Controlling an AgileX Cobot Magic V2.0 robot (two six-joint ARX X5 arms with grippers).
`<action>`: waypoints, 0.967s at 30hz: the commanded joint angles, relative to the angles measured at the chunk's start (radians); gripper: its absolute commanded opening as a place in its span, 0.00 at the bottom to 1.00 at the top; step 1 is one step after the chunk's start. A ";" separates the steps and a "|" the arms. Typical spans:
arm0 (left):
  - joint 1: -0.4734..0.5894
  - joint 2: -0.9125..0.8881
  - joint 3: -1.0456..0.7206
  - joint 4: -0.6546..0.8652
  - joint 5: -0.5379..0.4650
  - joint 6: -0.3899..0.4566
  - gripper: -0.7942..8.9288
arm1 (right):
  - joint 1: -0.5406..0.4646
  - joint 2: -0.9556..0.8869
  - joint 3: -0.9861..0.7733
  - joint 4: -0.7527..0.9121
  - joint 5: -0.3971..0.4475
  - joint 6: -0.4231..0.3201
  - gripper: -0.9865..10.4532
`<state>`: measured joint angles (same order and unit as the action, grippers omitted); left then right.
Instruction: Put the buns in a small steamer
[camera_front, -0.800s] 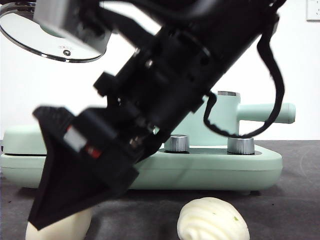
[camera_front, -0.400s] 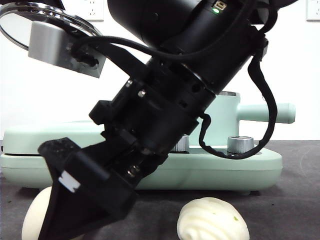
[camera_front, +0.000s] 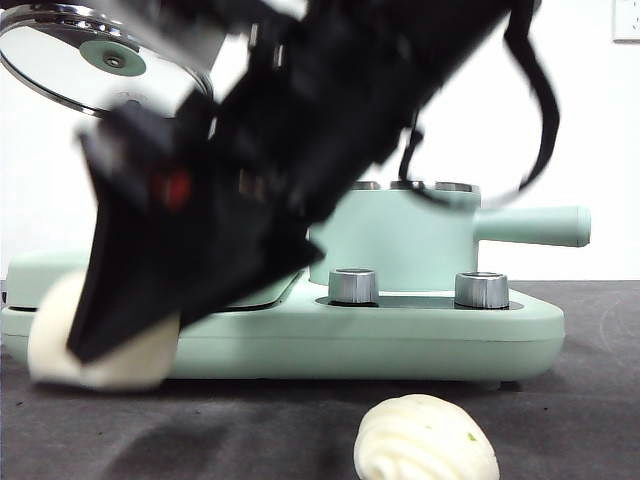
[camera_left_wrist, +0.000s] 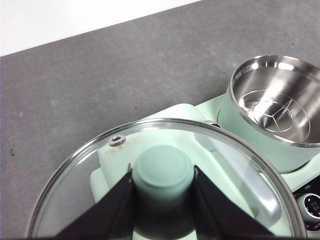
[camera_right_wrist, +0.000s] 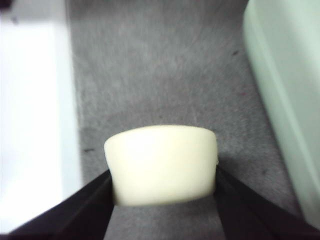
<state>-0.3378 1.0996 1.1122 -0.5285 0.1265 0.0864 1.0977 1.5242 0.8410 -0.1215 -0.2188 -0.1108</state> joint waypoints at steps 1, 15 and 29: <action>-0.003 -0.002 0.014 0.027 0.000 0.006 0.10 | 0.008 -0.050 0.040 -0.098 0.023 0.076 0.33; -0.003 -0.002 0.014 0.027 0.000 0.006 0.10 | -0.148 -0.271 0.383 -0.895 0.094 0.313 0.32; -0.003 -0.002 0.014 0.027 0.000 0.002 0.10 | -0.418 -0.157 0.699 -1.068 0.122 0.172 0.32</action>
<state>-0.3378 1.0996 1.1122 -0.5282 0.1265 0.0860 0.6800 1.3354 1.5120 -1.1965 -0.1005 0.1062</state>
